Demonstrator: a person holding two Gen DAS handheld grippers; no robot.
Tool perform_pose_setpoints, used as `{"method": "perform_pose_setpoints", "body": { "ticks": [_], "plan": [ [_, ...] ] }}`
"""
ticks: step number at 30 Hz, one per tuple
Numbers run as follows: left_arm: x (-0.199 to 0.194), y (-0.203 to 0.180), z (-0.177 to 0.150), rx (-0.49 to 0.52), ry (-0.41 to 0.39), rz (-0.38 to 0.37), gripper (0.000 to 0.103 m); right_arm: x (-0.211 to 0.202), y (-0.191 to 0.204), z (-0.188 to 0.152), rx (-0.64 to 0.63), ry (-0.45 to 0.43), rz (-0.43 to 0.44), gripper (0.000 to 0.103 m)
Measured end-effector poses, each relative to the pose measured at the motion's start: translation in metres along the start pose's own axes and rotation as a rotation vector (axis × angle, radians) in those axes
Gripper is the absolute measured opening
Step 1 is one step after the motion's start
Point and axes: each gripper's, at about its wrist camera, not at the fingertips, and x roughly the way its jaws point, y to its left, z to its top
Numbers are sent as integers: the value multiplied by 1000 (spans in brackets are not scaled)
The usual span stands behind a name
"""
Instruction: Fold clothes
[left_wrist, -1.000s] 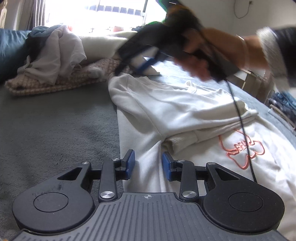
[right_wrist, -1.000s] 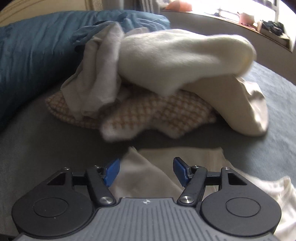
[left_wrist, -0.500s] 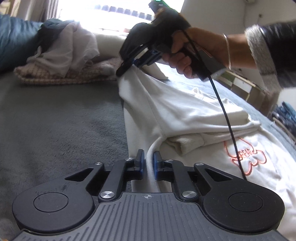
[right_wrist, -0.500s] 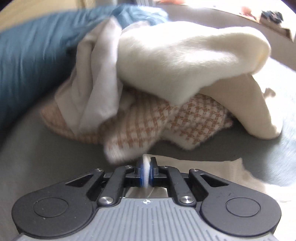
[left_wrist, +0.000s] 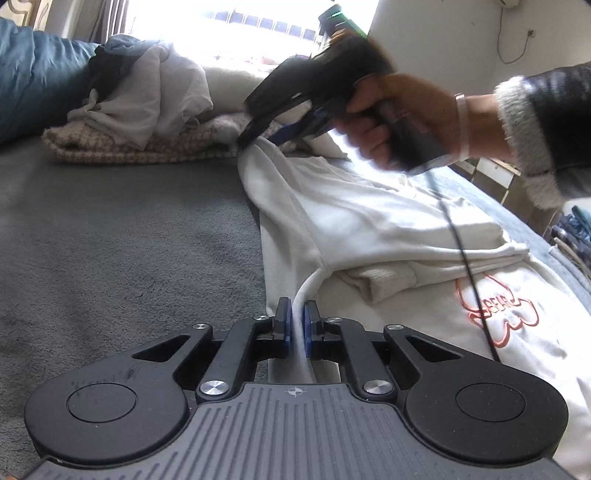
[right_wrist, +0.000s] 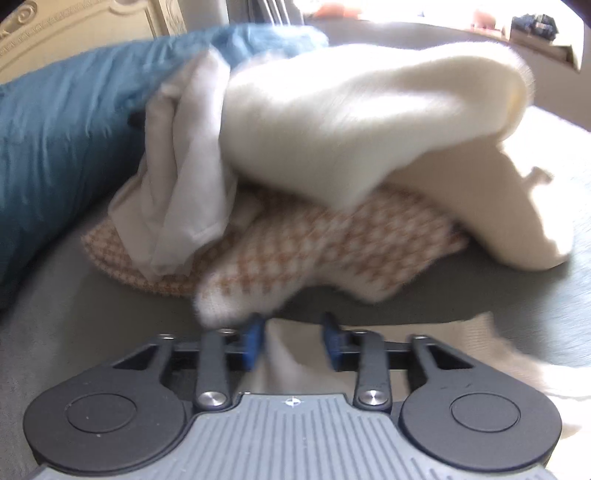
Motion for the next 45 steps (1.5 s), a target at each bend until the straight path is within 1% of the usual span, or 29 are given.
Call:
{"method": "perform_pose_setpoints", "body": {
  "ticks": [3, 6, 8, 9, 10, 13, 15, 17, 19, 21, 22, 24, 27, 28, 29, 32, 34, 36, 37, 38, 40, 43, 45],
  "plan": [
    [0, -2, 0, 12, 2, 9, 7, -50, -29, 2, 16, -75, -23, 46],
    [0, -4, 0, 24, 3, 19, 7, -112, -66, -9, 75, -172, -107, 46],
    [0, -5, 0, 32, 4, 25, 7, -147, -88, -24, 101, -205, -206, 46],
    [0, -6, -1, 36, 5, 29, 7, -159, -101, -33, 116, -193, -249, 45],
    [0, -6, -1, 40, 5, 32, 7, -170, -115, -42, 131, -178, -288, 41],
    [0, -8, -1, 53, 7, 42, 7, -190, -143, -80, 156, -105, -344, 32],
    [0, -9, -1, 61, 8, 48, 8, -190, -152, -105, 147, -62, -369, 31],
    [0, -12, -1, 73, 11, 61, 8, -178, -160, -124, 153, -15, -360, 26],
    [0, -14, -1, 84, 13, 75, 9, -165, -167, -142, 159, 32, -352, 25],
    [1, -16, -1, 92, 14, 87, 9, -145, -179, -151, 177, 71, -373, 25],
    [1, -17, -1, 95, 14, 91, 9, -136, -185, -156, 189, 84, -384, 24],
    [1, -19, -1, 105, 15, 100, 9, -127, -198, -162, 240, 32, -405, 24],
    [0, -19, -1, 105, 14, 101, 9, -131, -205, -154, 284, -37, -431, 24],
    [0, -18, -2, 104, 12, 99, 9, -135, -207, -151, 296, -52, -429, 24],
    [0, -18, -2, 102, 11, 96, 10, -141, -208, -149, 305, -60, -402, 24],
    [-1, -16, -3, 90, 5, 83, 10, -160, -206, -147, 322, -29, -306, 25],
    [0, -13, -3, 79, -1, 71, 10, -166, -199, -146, 280, -5, -312, 27],
    [-1, -10, -4, 66, -6, 59, 10, -166, -197, -143, 228, 21, -345, 32],
    [-1, -9, -4, 61, -8, 54, 10, -166, -196, -142, 203, 35, -362, 39],
    [-1, -8, -4, 56, -9, 49, 10, -167, -196, -141, 180, 46, -378, 43],
    [-1, -7, -5, 48, -12, 42, 10, -168, -204, -138, 169, 47, -401, 46],
    [0, -7, -5, 48, -16, 42, 10, -167, -213, -136, 164, 72, -381, 46],
    [0, -8, -6, 48, -17, 43, 10, -161, -205, -135, 90, 96, -355, 47]
  ]
}}
